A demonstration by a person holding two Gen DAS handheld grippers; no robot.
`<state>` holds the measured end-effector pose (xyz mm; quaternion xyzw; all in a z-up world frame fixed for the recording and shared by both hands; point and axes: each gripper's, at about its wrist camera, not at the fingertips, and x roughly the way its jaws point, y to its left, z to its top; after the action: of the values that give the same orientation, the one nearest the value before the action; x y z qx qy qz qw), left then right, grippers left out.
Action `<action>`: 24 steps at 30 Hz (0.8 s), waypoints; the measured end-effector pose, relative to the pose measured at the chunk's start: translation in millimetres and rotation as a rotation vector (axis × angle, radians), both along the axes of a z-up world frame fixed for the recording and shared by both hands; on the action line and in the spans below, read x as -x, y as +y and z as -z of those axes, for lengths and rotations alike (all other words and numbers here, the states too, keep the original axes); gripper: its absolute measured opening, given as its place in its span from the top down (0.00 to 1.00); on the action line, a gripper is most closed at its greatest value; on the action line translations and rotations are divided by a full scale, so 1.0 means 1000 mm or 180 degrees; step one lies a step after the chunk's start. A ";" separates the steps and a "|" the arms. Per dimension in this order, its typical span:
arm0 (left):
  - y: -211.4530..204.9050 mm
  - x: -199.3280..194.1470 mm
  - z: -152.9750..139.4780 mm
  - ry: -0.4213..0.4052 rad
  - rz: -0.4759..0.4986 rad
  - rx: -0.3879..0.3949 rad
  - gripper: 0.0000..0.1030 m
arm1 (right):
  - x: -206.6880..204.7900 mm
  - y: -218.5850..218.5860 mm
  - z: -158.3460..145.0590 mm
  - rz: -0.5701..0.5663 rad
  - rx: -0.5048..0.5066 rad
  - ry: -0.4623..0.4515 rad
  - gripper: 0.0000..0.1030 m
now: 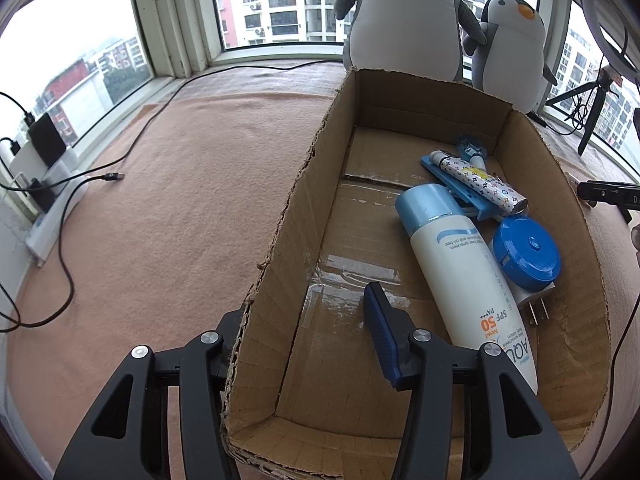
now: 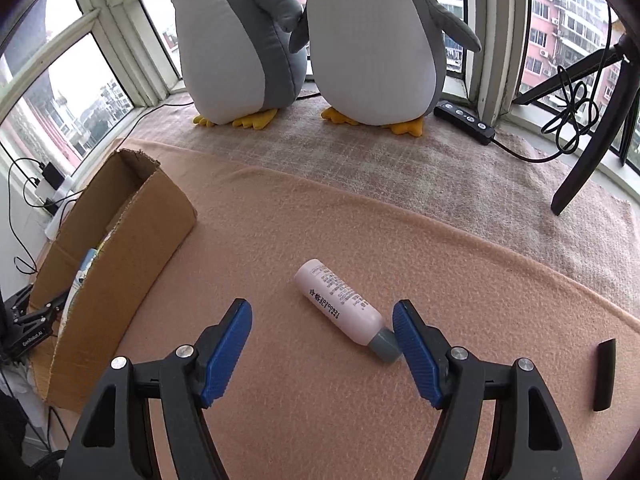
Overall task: Organize rigid objects
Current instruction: 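Close the right gripper on the pink-and-white lotion bottle, then carry the lotion bottle into the box and open the right gripper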
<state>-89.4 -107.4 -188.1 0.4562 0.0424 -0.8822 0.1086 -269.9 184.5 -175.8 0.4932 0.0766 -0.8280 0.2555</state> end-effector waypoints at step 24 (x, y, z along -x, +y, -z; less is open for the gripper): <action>0.001 0.000 0.000 0.0008 -0.0016 -0.0027 0.51 | -0.011 0.000 0.006 0.0266 -0.0161 -0.0012 0.83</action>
<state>-89.0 -106.2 -188.5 0.4555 0.0475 -0.8823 0.1088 -259.3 184.0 -181.4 0.5038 0.0763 -0.8349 0.2083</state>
